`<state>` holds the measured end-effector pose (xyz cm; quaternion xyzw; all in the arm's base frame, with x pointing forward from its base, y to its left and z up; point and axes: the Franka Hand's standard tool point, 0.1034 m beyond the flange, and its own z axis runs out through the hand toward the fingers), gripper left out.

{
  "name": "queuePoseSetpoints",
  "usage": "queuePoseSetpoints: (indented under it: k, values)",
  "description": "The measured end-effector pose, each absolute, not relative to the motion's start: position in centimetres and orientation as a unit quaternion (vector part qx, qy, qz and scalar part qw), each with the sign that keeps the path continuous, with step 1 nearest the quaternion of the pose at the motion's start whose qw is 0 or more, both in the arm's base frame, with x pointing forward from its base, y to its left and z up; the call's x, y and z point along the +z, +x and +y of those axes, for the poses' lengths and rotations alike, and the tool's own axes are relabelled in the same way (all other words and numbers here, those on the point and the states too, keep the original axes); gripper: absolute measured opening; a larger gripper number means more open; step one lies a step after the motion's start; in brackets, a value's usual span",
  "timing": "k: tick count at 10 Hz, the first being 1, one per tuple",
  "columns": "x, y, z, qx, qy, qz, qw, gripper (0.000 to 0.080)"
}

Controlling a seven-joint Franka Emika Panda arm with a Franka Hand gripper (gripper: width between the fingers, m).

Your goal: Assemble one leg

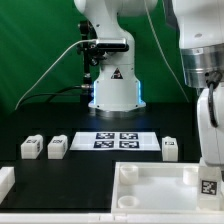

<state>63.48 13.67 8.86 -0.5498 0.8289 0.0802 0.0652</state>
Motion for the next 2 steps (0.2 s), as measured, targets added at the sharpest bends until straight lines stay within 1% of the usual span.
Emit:
queuePoseSetpoints:
  k: [2]
  values:
    - [8.75,63.43,13.69,0.080,-0.550,0.829,0.064,0.0649]
